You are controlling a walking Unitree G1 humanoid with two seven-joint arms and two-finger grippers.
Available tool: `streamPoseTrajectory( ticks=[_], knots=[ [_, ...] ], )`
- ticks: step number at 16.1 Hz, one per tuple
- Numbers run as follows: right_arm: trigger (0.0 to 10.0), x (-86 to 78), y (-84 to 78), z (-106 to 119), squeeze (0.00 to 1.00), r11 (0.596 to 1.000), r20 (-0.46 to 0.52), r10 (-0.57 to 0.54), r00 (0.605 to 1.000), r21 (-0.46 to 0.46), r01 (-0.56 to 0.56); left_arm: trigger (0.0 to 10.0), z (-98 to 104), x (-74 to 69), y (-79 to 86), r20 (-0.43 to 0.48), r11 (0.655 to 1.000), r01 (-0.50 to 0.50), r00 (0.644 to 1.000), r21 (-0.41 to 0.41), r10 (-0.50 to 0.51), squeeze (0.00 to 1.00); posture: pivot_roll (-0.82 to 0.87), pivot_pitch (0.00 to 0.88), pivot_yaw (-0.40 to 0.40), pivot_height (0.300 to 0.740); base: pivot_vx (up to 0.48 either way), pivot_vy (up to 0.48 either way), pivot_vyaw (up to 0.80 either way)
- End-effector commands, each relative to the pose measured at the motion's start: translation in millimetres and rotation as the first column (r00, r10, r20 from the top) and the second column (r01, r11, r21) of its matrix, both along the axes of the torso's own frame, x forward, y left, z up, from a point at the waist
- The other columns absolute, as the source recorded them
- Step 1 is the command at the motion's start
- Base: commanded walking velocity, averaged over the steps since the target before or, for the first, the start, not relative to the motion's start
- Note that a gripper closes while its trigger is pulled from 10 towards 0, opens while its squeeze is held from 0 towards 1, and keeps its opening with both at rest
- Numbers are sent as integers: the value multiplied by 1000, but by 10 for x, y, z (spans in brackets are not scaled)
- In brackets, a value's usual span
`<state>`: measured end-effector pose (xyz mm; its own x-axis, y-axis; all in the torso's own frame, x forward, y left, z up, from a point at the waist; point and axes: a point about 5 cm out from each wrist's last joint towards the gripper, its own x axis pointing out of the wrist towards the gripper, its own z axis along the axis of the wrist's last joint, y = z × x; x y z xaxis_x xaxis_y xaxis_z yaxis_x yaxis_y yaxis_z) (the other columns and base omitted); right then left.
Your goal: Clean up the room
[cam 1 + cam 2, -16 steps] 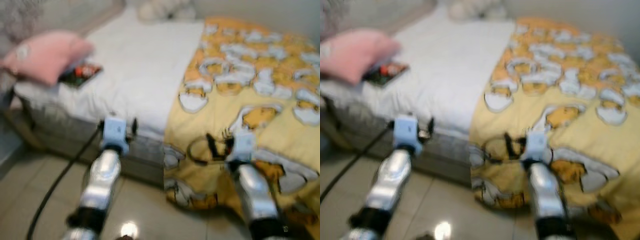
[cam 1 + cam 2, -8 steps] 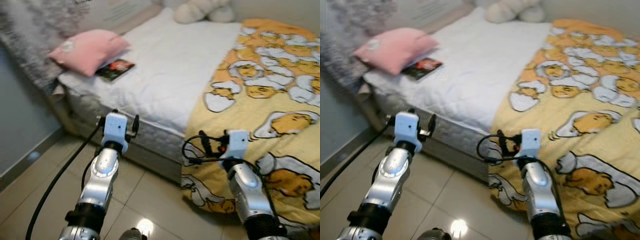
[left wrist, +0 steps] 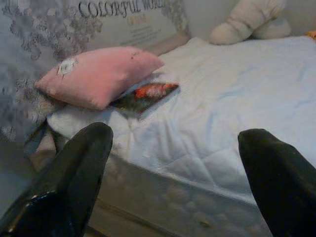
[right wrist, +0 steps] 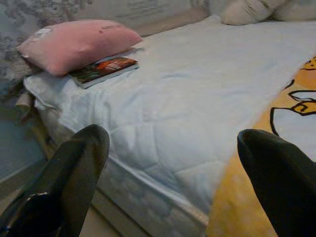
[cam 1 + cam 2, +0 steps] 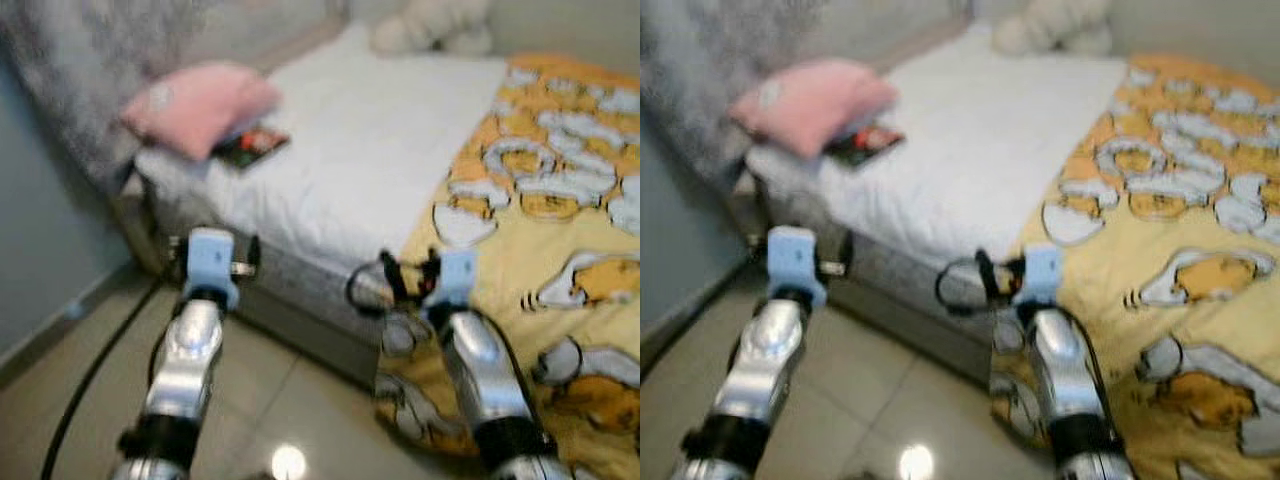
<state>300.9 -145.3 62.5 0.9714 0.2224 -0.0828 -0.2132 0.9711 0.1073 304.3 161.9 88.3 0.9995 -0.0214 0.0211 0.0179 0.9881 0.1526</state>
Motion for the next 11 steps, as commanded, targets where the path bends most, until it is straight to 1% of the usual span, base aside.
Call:
streamPoseTrajectory(
  ticks=[1,2,5,7,8,9,10,11],
  knots=[
    [10000,-10,-134,-7,0,999,-10,-33,999,-9,33,10000,-12,4,-10,-16,1000,-15,1000,-22,14,0,82,0,4,740,469,0,469],
    [10000,-19,-143,-22,0,999,-16,-33,999,-11,33,10000,-13,5,-7,-17,999,-25,1000,-36,24,0,82,0,4,740,469,0,463],
    [10000,-25,-130,-38,0,1000,-23,-28,999,-4,28,10000,6,7,-48,-1,999,-23,1000,-30,23,0,89,0,-2,740,470,0,465],
    [10000,-29,-124,-61,0,1000,-36,-23,999,3,24,10000,8,8,-106,6,999,8,1000,-43,-8,0,89,0,-4,740,0,0,469],
    [10000,-29,-145,-87,0,999,-55,-43,998,-2,43,10000,-9,18,-85,-8,1000,-6,1000,-30,6,0,88,0,1,740,0,0,556],
    [10000,-26,-186,-107,0,996,-71,-82,994,14,83,10000,-23,17,-41,-12,1000,-18,1000,-1,18,0,88,0,1,740,0,0,0],
    [10000,-36,-193,-119,0,997,-76,-73,994,13,74,10000,-31,4,-16,-10,999,-30,999,17,30,0,87,0,1,740,0,-458,0],
    [10000,-43,-189,-111,0,998,-64,-64,996,5,65,10000,-32,1,-8,-9,999,-41,999,30,41,0,87,0,1,740,0,-458,744]
  ],
)
